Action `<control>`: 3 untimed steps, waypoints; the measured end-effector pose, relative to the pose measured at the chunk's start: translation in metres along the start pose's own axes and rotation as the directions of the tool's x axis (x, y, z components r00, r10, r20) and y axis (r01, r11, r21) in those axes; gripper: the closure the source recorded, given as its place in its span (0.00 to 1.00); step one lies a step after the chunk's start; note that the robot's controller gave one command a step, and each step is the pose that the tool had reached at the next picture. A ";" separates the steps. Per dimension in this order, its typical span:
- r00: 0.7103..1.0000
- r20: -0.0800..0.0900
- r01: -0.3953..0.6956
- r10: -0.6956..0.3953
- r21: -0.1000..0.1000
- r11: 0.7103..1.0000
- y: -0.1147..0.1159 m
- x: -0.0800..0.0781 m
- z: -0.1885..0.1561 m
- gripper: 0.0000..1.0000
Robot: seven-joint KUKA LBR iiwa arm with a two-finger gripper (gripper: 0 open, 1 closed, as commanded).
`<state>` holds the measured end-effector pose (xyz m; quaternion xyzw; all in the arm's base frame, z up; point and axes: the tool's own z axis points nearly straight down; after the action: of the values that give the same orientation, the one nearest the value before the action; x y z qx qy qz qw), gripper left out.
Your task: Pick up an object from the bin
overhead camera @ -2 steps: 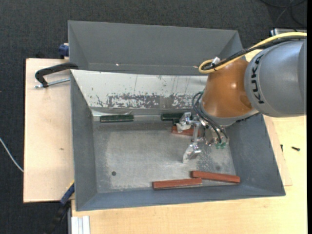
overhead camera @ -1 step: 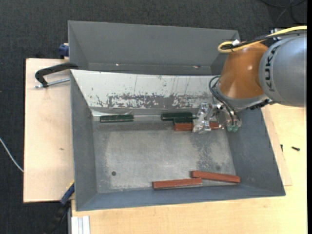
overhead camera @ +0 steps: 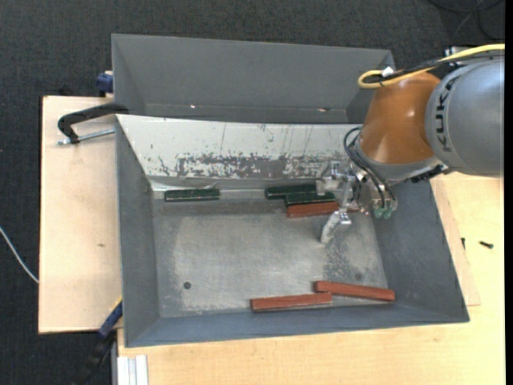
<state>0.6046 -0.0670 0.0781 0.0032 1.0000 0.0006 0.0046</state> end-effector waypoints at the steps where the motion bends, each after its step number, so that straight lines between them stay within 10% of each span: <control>1: 1.000 0.007 -0.001 0.001 0.001 1.000 -0.001 -0.002 -0.003 1.00; 2: 1.000 0.000 -0.001 0.001 0.000 1.000 0.000 0.000 0.000 0.00; 3: 1.000 0.007 -0.001 0.001 0.002 1.000 -0.001 -0.002 -0.003 1.00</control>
Offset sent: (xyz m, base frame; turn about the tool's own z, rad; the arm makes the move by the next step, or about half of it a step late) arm 0.0000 0.0000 0.0000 0.0000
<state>0.6069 -0.0680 0.0810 0.0036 1.0000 -0.0002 0.0083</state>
